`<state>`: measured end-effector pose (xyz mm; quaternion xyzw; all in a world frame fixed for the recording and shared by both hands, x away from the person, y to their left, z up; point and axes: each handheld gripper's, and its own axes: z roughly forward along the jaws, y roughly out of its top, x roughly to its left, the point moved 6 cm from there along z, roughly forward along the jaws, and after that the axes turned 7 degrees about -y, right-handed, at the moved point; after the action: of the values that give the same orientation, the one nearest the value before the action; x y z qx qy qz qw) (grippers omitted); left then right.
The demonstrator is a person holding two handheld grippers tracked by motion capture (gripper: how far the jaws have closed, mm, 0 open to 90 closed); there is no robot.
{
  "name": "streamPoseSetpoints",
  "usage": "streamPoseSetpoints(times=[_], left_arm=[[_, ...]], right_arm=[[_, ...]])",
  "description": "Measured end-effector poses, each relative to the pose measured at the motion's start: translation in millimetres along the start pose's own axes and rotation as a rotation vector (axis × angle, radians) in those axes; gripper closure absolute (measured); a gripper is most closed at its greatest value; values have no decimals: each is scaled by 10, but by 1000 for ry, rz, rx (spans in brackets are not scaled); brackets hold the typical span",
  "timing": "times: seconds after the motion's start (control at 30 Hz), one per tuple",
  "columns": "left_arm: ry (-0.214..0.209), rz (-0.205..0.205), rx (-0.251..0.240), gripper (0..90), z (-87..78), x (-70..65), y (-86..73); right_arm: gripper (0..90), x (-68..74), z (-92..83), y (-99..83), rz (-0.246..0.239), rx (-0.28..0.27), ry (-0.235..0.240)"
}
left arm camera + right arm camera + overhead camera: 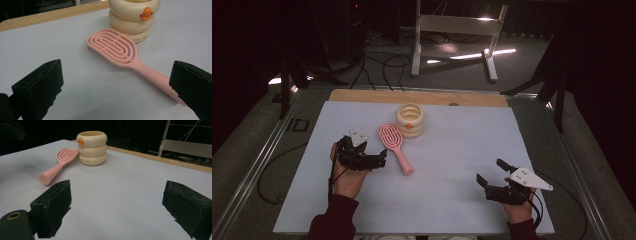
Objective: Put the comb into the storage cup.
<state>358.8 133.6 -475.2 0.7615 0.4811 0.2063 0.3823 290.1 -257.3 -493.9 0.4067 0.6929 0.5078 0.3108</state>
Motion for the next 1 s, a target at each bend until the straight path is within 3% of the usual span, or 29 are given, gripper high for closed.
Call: streamPoseSetpoints(times=[0.27, 0.57, 1.0], left_arm=[[8, 1, 14, 0, 83, -50, 75], [15, -19, 72, 0, 311, -161, 180], [30, -51, 135, 0, 524, -215, 233]], right_arm=[[88, -3, -1, 1, 1, -1, 4], [89, -5, -1, 0, 3, 1, 2], [88, -34, -12, 1, 13, 2, -4]])
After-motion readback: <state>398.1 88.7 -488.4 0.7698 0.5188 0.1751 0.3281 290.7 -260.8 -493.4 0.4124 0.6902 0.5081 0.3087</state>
